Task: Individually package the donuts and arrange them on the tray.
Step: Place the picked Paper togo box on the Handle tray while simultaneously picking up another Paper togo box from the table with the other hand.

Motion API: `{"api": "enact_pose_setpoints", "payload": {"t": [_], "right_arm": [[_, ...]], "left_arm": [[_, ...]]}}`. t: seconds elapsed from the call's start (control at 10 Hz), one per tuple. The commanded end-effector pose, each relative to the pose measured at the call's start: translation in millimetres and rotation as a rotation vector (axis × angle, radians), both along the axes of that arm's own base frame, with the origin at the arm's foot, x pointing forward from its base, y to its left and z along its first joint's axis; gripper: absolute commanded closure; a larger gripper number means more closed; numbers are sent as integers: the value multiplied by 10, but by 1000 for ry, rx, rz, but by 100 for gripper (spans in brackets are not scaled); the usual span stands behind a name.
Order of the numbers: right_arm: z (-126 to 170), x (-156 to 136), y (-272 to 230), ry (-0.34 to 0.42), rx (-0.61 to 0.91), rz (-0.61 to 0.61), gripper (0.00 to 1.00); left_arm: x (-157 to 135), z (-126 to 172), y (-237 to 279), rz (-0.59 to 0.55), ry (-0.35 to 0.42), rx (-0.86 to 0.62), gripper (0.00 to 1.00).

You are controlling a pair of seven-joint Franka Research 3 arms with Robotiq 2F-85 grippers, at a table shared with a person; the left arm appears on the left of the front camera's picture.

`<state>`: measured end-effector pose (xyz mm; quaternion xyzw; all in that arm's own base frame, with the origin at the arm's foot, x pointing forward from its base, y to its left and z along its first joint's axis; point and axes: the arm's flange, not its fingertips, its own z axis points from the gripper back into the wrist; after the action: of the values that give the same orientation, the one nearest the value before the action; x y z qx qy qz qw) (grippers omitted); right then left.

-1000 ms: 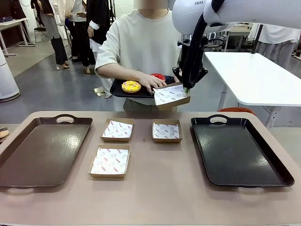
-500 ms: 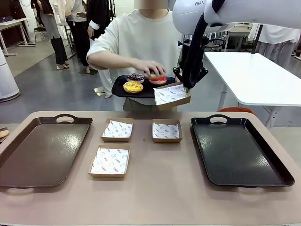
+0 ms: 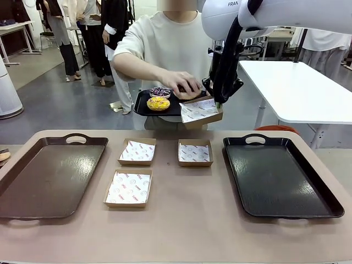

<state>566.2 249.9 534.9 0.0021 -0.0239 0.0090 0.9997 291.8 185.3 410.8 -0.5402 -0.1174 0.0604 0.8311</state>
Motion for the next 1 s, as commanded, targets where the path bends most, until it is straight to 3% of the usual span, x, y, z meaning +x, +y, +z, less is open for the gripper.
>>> {"api": "enact_pose_setpoints", "payload": {"t": [0.0,0.9], "right_arm": [[4,-39,-35,2,-1,-3,100],[4,-39,-35,2,-1,-3,100]], "left_arm": [[6,8,-2,16,-4,-5,0],[6,8,-2,16,-4,-5,0]]}}
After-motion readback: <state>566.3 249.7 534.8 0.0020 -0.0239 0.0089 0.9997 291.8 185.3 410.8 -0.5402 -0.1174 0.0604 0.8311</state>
